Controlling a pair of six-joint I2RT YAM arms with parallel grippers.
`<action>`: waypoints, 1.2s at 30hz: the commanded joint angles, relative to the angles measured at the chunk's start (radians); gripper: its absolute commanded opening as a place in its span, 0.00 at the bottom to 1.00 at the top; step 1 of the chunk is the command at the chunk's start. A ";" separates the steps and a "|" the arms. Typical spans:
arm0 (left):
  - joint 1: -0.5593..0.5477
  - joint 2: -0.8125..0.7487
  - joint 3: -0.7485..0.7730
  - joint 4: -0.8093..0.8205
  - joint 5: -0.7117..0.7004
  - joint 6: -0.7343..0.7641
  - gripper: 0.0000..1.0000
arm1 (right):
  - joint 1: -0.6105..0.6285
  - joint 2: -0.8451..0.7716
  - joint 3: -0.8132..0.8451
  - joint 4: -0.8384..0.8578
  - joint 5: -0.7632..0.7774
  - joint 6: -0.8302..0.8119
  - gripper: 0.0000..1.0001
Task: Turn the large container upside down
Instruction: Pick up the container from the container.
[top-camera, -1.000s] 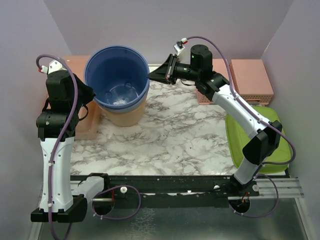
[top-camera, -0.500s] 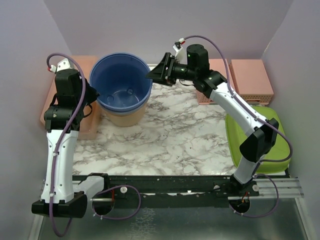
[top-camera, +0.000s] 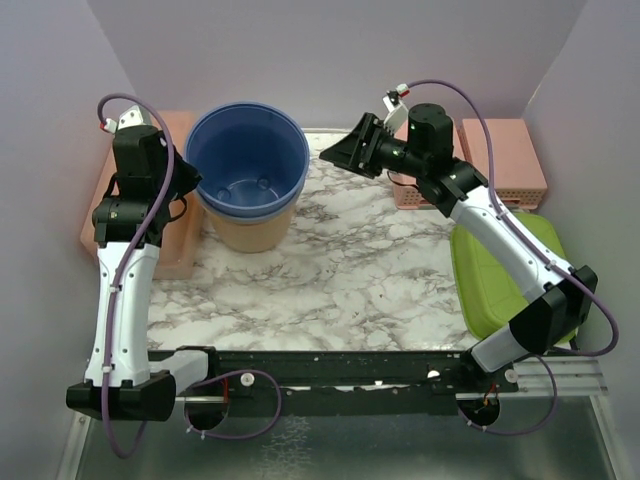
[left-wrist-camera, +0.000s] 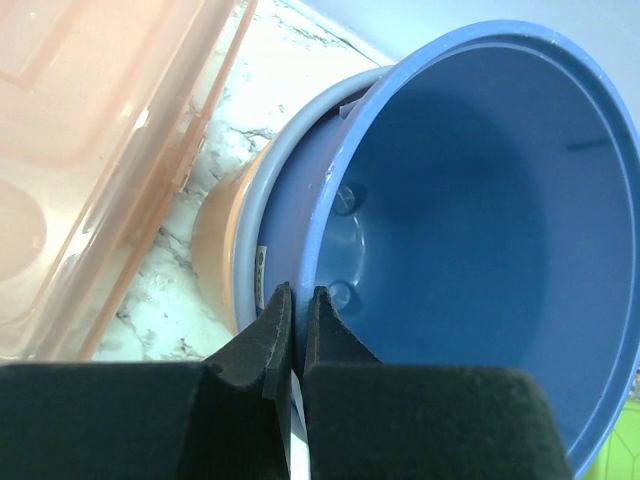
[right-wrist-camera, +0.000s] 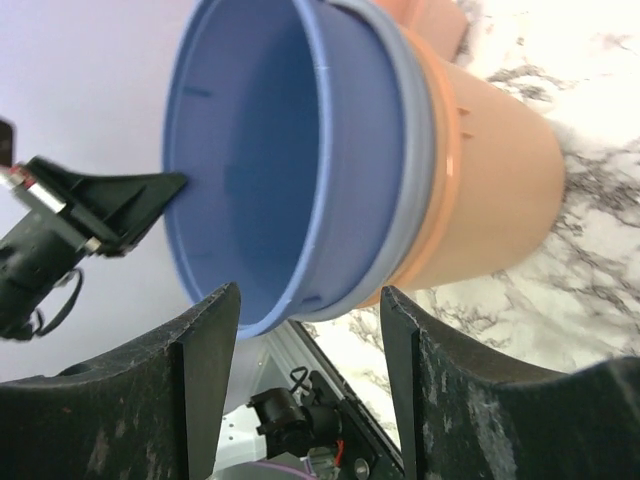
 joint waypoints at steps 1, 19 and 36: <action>0.023 0.014 0.032 0.146 0.058 -0.053 0.00 | 0.007 -0.002 -0.032 0.043 -0.073 -0.022 0.63; 0.082 -0.021 -0.032 0.220 0.138 -0.173 0.00 | 0.124 0.215 0.011 0.165 -0.073 0.037 0.69; 0.082 -0.019 0.043 0.251 0.126 -0.225 0.00 | 0.151 0.343 0.055 -0.017 0.031 0.025 0.64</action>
